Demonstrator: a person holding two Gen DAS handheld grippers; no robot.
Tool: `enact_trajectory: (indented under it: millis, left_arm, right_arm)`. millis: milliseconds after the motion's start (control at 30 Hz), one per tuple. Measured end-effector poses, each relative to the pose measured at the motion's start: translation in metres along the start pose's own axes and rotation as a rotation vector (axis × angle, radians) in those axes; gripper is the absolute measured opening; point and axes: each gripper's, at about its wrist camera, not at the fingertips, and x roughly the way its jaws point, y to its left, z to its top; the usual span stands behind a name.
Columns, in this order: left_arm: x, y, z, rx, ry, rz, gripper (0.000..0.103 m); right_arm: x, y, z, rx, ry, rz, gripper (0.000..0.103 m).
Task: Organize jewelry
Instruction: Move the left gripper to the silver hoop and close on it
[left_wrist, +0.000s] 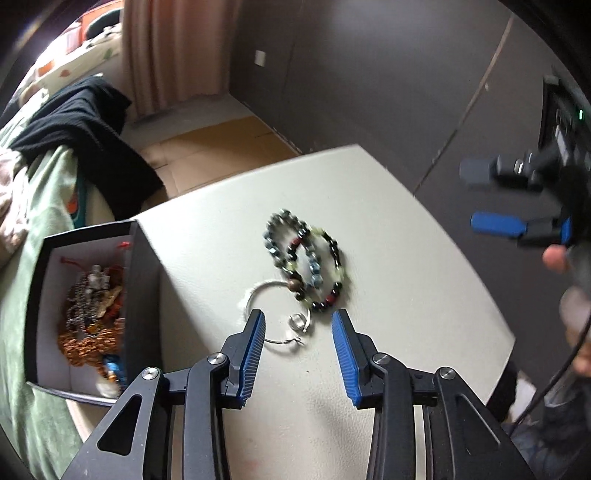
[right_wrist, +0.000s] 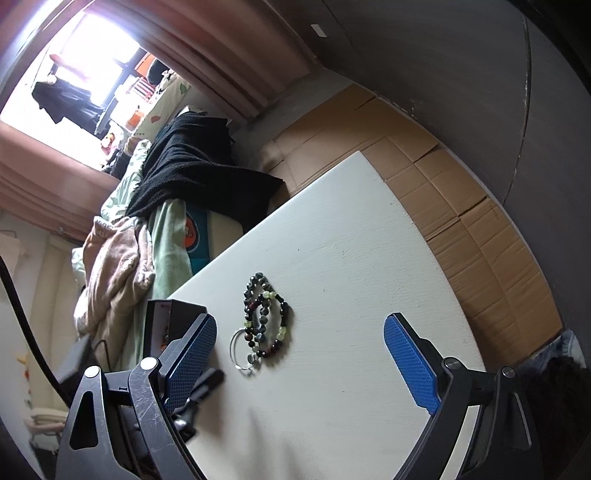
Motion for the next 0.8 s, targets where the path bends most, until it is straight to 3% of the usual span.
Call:
enact_trajectory:
  millis: [133,600,800]
  left_arm:
    - [0.019,-0.004,-0.001,0.017,0.039,0.012,0.029]
    - [0.029,-0.004,-0.011,0.071,0.101,0.028,0.029]
    - [0.029,-0.002,-0.012,0.079,0.117,-0.002,0.029]
  right_arm:
    - [0.0,0.0,0.0,0.007,-0.001,0.011,0.093]
    - [0.002,0.003,-0.001,0.007,0.01,0.024,0.093]
    - [0.004,0.006,-0.001,0.003,0.016,0.025,0.093]
